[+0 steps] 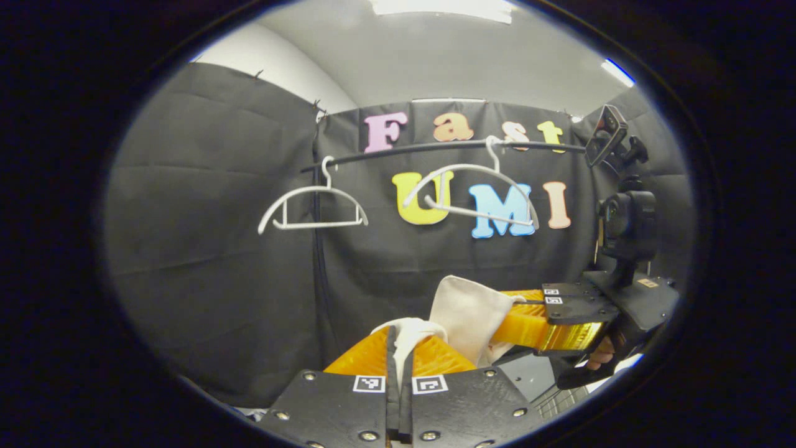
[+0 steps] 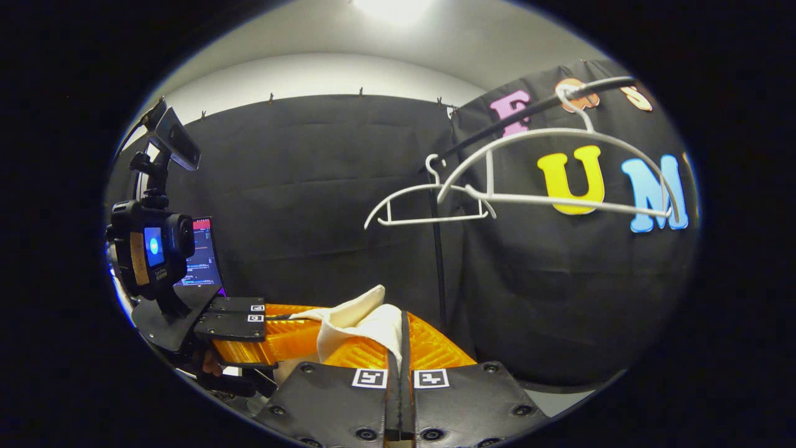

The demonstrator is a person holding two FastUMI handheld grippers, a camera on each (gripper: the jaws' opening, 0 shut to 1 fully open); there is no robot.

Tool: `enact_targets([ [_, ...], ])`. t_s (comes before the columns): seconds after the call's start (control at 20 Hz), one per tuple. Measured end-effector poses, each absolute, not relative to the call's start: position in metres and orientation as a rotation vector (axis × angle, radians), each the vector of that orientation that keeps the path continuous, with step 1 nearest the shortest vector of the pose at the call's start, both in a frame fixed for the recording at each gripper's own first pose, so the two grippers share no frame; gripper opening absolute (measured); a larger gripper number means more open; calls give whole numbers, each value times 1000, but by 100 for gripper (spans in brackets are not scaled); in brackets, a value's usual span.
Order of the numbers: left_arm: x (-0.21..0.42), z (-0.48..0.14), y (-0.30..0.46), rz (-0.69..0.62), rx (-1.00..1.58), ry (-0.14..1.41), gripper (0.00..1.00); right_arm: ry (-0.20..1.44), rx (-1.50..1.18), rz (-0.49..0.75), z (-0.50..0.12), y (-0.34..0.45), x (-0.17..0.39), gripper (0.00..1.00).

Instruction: Grasp the clothes on the hanger with both hands and then place them into the laundry hamper below.

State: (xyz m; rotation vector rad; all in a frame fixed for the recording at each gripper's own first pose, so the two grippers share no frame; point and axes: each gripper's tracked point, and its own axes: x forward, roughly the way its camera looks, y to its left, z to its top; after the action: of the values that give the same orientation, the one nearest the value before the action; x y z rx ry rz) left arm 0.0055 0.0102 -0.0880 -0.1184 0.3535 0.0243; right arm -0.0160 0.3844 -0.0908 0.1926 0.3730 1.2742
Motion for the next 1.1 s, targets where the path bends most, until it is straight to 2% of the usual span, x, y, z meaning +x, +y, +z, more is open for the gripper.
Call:
enact_targets([
  [0.35,-19,-226,4,49,-202,534,1,638,98,1253,-225,388,-54,1],
  [0.65,-42,-321,13,141,-230,641,1,751,38,1185,-317,408,-64,2],
  [1.1,-24,-464,29,269,-298,782,1,912,-13,1058,-463,403,-85,2],
])
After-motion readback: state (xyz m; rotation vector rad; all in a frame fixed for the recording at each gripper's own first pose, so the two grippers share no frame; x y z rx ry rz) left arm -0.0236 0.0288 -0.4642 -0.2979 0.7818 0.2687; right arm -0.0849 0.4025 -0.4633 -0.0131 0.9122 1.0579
